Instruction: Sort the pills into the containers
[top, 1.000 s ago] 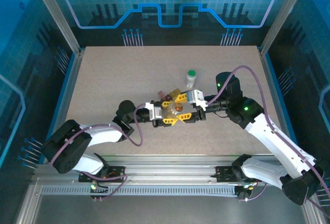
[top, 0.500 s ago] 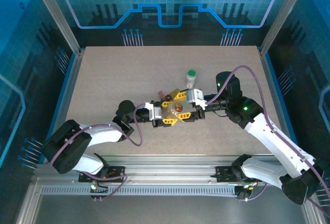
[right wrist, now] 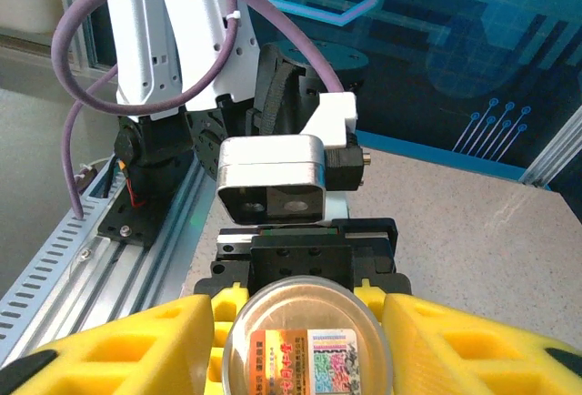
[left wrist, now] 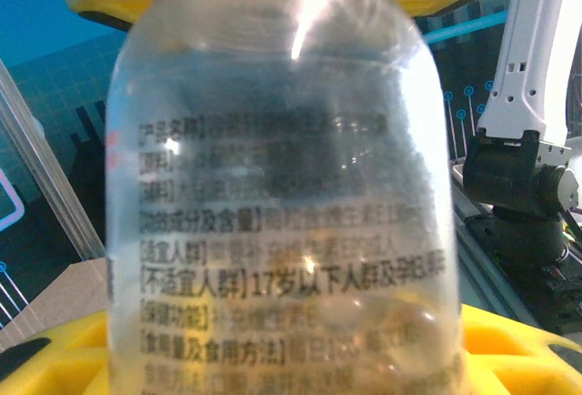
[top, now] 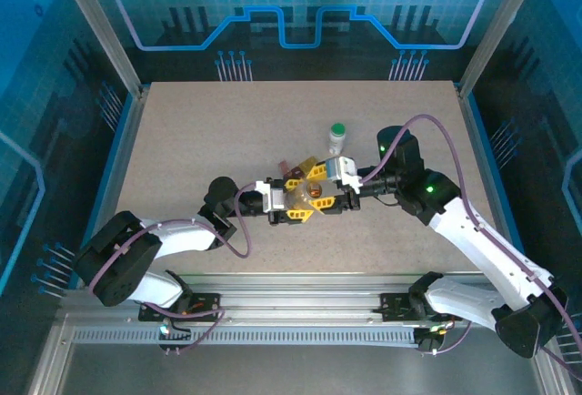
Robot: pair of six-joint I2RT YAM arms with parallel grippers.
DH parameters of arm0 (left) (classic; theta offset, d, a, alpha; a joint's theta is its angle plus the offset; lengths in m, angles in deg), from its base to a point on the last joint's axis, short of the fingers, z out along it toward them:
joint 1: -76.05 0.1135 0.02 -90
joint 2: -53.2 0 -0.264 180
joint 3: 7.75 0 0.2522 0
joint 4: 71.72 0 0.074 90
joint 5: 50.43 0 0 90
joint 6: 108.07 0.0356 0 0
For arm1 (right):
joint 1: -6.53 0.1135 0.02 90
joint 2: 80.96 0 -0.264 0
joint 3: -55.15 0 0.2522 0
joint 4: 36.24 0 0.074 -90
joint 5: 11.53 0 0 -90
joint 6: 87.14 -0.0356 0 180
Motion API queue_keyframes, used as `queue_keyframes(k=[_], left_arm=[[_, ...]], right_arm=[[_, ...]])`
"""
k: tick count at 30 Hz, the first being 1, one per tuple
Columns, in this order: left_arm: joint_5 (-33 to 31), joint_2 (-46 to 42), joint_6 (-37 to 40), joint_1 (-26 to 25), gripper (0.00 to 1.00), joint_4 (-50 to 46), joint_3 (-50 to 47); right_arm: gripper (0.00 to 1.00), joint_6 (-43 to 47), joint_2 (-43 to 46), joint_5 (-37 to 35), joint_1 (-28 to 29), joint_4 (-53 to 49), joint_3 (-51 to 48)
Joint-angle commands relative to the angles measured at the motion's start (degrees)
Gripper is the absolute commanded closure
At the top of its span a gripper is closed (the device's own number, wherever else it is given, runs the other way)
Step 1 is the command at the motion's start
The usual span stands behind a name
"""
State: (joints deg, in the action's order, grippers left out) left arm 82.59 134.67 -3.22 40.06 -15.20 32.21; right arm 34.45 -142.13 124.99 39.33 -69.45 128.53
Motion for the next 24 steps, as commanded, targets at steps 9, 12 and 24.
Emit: queue_keyframes(k=[9,12,24], left_arm=[[2.0,-1.2,-1.1,0.2,1.00,-1.3,3.0],[1.9,-2.3,0.0,0.2,1.00,-4.6,3.7],[-2.2,-4.7,3.3,0.2,1.00,-8.0,4.0]], right_arm=[[0.57,-2.3,-0.3,-0.8,-0.3,0.8,0.3],[0.56,-1.8,-0.2,-2.5,0.5,-0.3,0.2],[0.75,-13.5,-0.4,-18.9,3.0,-0.1,0.1]])
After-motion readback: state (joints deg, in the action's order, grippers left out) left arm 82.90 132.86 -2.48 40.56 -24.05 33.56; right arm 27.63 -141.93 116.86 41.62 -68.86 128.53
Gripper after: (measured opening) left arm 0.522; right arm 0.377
